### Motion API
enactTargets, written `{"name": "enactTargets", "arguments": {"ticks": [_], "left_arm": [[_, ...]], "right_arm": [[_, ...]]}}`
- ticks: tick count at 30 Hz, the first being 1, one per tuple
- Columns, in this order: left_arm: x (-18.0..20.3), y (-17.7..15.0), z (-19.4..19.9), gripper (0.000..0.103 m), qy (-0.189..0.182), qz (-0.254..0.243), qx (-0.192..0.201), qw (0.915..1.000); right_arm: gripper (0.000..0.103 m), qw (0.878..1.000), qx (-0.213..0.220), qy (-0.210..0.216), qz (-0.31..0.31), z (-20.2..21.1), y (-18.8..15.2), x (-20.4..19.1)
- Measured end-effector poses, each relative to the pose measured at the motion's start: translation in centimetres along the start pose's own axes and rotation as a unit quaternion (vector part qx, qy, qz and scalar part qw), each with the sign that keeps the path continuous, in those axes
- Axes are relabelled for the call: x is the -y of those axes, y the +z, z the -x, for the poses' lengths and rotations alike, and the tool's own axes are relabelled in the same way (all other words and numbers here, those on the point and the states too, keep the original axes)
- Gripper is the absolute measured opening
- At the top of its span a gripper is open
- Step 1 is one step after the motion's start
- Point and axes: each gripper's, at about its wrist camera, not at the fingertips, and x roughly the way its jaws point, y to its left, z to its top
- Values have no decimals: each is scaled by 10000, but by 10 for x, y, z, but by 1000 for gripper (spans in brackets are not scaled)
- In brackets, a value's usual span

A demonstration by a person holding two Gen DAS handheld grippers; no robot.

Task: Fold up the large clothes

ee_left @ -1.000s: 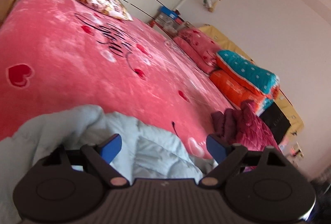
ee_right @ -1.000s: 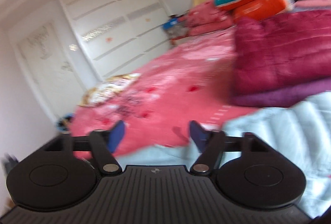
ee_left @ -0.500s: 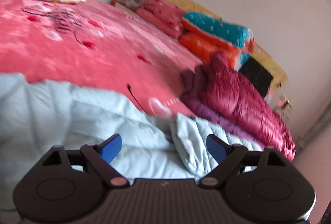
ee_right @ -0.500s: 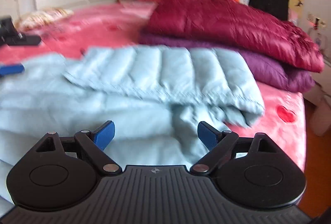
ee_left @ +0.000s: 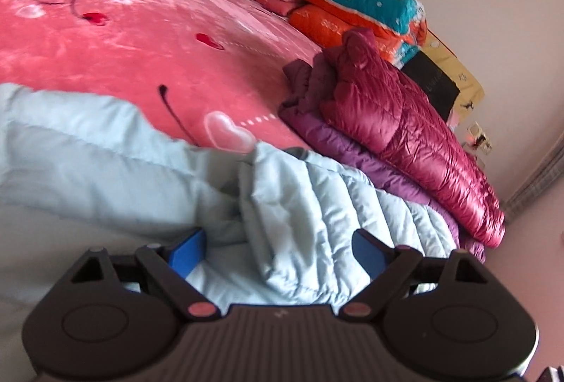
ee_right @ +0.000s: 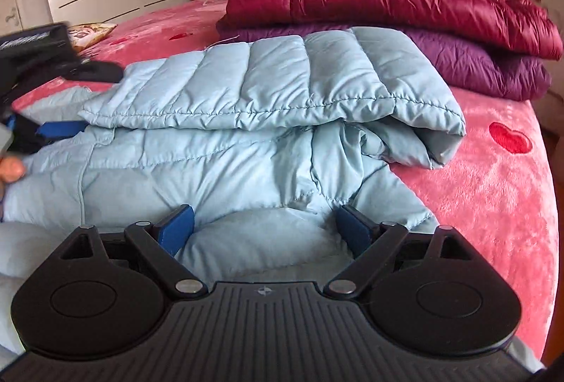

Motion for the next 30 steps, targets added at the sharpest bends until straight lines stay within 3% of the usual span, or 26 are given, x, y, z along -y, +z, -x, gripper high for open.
{"name": "enactTargets", "arguments": {"ticks": [6, 9, 11, 12, 13, 22, 30], "left_arm": [[14, 4, -19, 86, 183, -118, -43, 9998], [19, 6, -21, 63, 403, -185, -34, 9990], [21, 6, -20, 35, 649, -245, -16, 9976], [21, 7, -18, 28, 743, -264, 15, 9969], [20, 7, -15, 6, 741, -254, 47, 9969], [26, 17, 32, 1, 1217, -383, 600, 9900], [-2, 27, 101, 1, 2090, -409, 1168, 9701]], "right_arm": [[103, 9993, 173, 205, -263, 11, -18, 14], [103, 9991, 216, 214, -291, 8, -20, 19], [103, 9994, 215, 156, -222, 8, -21, 17], [103, 9995, 218, 137, -199, 10, -24, 17], [103, 9995, 217, 140, -198, 9, -25, 17], [103, 9977, 138, 388, -535, 4, -18, 29], [103, 9919, 134, 615, -1107, 9, -12, 46]]}}
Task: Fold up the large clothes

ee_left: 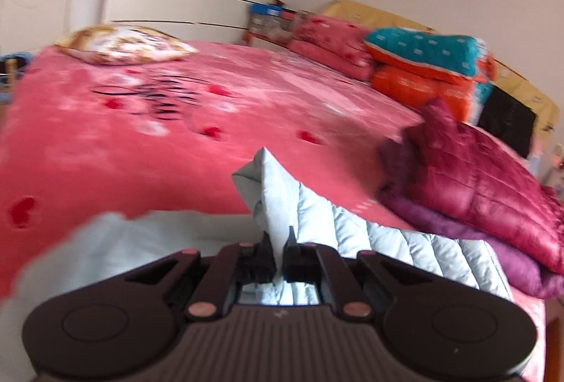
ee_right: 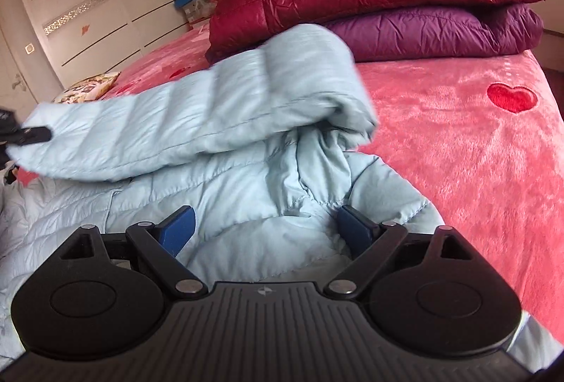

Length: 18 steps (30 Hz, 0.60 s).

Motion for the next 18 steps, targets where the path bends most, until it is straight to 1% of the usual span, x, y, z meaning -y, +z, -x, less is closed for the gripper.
{"name": "enactTargets", "arguments": {"ticks": [2, 5, 7, 9, 10, 12, 13, 15, 17, 18], "left_arm": [[-16, -3, 5, 1, 273, 43, 13, 9996], [-38, -11, 8, 1, 585, 140, -48, 9982], [-46, -18, 5, 1, 749, 60, -125, 9971], [-52, -24, 1, 2, 778, -11, -210, 9967], [-55, -26, 0, 4, 788, -40, -231, 9966], [-56, -30, 1, 5, 772, -72, -173, 9968], [-56, -30, 3, 8, 754, -75, -144, 9970], [-56, -30, 9, 21, 764, -113, -112, 9969], [-55, -29, 22, 52, 799, -194, 106, 9966], [-55, -27, 31, 57, 858, -271, 266, 9956]], "right_arm": [[103, 10000, 19, -42, 17, 2, 1, 0], [103, 9999, -30, -101, 12, 3, 0, 0], [103, 9999, -95, -133, 23, 2, 2, 0], [103, 9996, -162, -209, 70, 1, -1, 0], [103, 9994, -208, -226, 133, -1, -2, -1], [103, 9986, -259, -266, 366, -2, -4, -4], [103, 9980, -256, -297, 501, -3, -6, -6], [103, 9967, -171, -378, 694, -4, -12, -11], [103, 9964, -57, -396, 750, -3, -19, -12], [103, 9963, -37, -397, 765, -3, -21, -12]]}}
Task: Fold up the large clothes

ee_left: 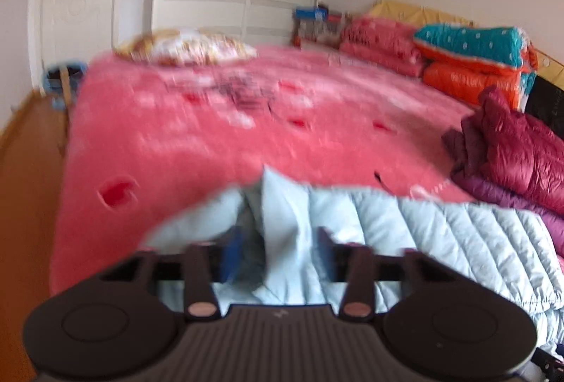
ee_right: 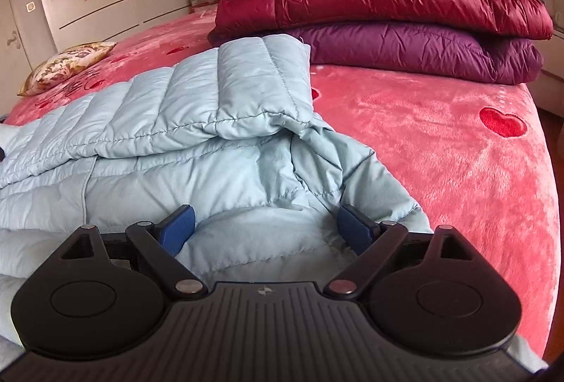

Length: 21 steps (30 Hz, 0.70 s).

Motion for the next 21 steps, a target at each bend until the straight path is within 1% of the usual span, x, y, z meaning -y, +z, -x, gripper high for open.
{"name": "enactTargets", "arguments": {"ticks": [1, 4, 5, 7, 10, 12, 14, 16, 19, 21], "left_arm": [[-1, 1, 9, 63, 58, -61, 134, 9999], [-7, 10, 29, 72, 262, -96, 468, 9985], [-8, 12, 33, 74, 263, -61, 575, 9980], [-10, 18, 36, 74, 93, 41, 667, 9977], [-4, 17, 25, 74, -208, 145, 682, 9973], [3, 12, 13, 74, -320, 139, 603, 9976], [12, 7, 1, 74, -424, 28, 547, 9976], [20, 3, -9, 74, -531, -147, 574, 9968], [29, -3, -22, 74, -620, -307, 551, 9961], [33, -7, -30, 74, -636, -353, 462, 9963]], "right_arm": [[103, 10000, 17, -1, 5, 1, -2, -2], [103, 9999, 86, 48, -21, 2, -3, 0], [103, 9999, 112, 59, -22, 2, -4, 0], [103, 9998, 170, 62, -14, 4, -7, -3], [103, 9998, 183, 25, 37, 4, -10, -5], [103, 9998, 186, 53, 22, 6, -9, -5], [103, 9998, 180, 122, -47, 7, -9, -1], [103, 9996, 161, 209, -128, 8, -8, 2], [103, 9994, 66, 280, -184, 9, -4, 5], [103, 9995, -11, 266, -195, 12, -1, 4]]}}
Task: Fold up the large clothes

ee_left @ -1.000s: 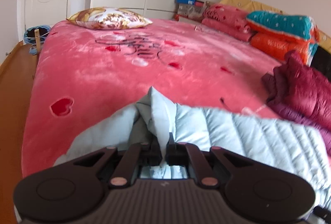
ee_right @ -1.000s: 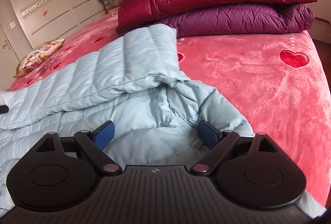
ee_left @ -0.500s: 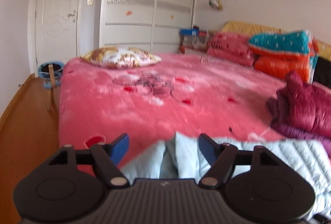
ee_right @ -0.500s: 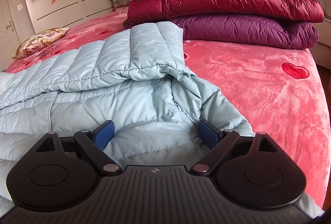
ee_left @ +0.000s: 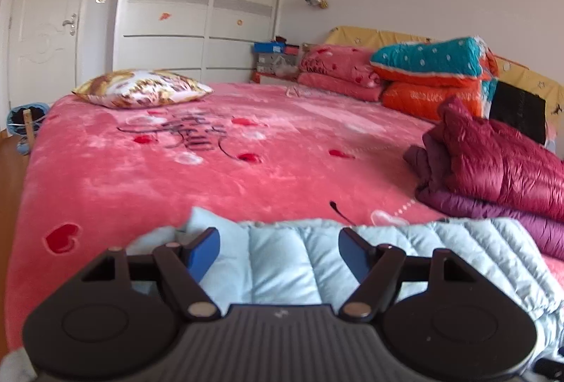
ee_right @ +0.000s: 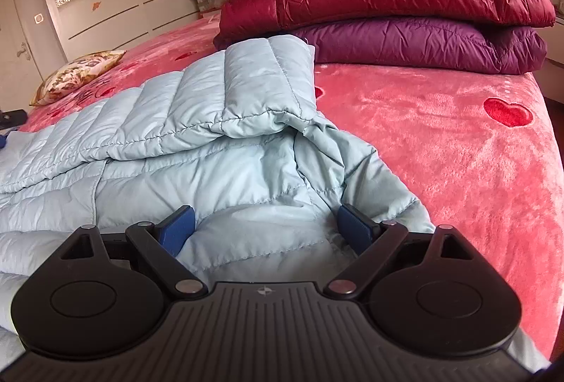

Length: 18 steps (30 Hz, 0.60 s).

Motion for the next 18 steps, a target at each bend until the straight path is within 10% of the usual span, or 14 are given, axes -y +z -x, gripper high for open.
{"name": "enactTargets", "arguments": {"ticks": [10, 18], "left_arm": [[7, -16, -24, 74, 51, -202, -617, 9979], [7, -23, -30, 75, 46, -214, -783, 9967]], "right_arm": [[103, 9968, 639, -417, 243, 37, 49, -14], [103, 9968, 573, -329, 445, -26, 103, -35]]}}
